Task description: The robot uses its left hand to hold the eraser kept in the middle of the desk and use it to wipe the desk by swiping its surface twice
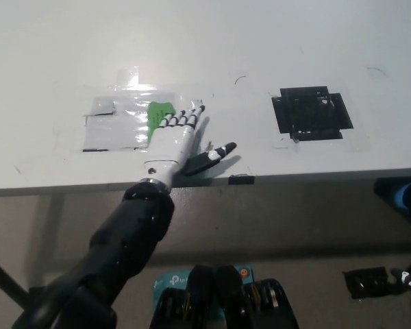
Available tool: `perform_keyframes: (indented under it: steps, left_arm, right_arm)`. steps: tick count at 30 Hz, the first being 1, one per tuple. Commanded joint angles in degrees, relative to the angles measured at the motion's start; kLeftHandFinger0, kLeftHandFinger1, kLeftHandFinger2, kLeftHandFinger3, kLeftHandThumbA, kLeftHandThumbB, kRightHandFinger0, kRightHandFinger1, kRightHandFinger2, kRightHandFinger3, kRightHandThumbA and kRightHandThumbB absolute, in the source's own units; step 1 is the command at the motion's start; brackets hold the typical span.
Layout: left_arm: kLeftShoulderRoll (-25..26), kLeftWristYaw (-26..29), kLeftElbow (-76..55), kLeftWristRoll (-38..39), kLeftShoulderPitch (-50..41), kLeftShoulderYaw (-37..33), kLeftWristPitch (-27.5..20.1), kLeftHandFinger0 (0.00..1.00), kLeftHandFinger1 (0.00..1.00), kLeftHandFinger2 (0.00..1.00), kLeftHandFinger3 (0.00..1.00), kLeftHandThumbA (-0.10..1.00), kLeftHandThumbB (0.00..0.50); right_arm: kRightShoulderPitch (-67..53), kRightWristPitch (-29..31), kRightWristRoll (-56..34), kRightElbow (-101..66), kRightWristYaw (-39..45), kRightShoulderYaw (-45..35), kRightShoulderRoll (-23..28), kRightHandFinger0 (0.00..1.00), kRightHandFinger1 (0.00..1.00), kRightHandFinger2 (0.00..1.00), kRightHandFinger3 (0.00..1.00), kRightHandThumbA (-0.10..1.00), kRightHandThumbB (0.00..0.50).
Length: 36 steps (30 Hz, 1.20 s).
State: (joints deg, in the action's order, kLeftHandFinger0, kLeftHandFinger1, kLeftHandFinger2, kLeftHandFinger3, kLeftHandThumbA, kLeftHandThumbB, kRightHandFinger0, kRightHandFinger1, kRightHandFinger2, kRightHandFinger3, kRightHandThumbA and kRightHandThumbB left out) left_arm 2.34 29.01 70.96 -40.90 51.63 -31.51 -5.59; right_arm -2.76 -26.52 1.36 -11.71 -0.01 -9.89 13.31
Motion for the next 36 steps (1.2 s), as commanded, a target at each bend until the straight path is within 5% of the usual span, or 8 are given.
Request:
perform_keyframes:
  steps: [1, 8, 20, 33, 36]
  left_arm:
    - [-6.6, -18.6, 7.7, -2.0, -7.9, -4.7, 7.9, 1.0, 1.0, 1.0, 1.0, 1.0, 0.451]
    - [-9.9, -18.1, 7.6, -0.8, -8.1, -4.3, 7.4, 1.0, 1.0, 1.0, 1.0, 1.0, 0.474]
    - [-16.6, -17.1, 8.3, -1.9, -5.9, -6.3, 4.8, 1.0, 1.0, 1.0, 1.0, 1.0, 0.418]
    - [-18.8, -18.4, 9.7, -4.8, -2.4, -10.5, 5.1, 1.0, 1.0, 1.0, 1.0, 1.0, 0.366]
    - [-17.9, -18.3, 9.9, -5.7, -1.7, -11.6, 5.0, 1.0, 1.0, 1.0, 1.0, 1.0, 0.411]
  right_arm:
    - [2.8, 0.9, 0.4, -3.7, 0.2, 0.9, 0.0, 1.0, 1.0, 0.98, 0.99, 1.0, 0.039]
    - [3.5, 0.9, 1.5, -4.1, 0.0, 2.8, -0.7, 1.0, 1.0, 0.94, 0.94, 1.0, 0.035]
    - [5.1, 3.1, 5.8, -2.4, -5.5, 4.5, -4.6, 1.0, 1.0, 0.95, 1.0, 1.0, 0.001]
    - [5.8, 6.0, 9.7, -0.4, -10.9, 3.6, -9.0, 1.0, 1.0, 0.9, 0.94, 1.0, 0.034]
    - [5.6, 6.0, 10.3, -0.6, -11.1, 3.9, -9.0, 1.0, 0.99, 0.88, 0.93, 1.0, 0.02]
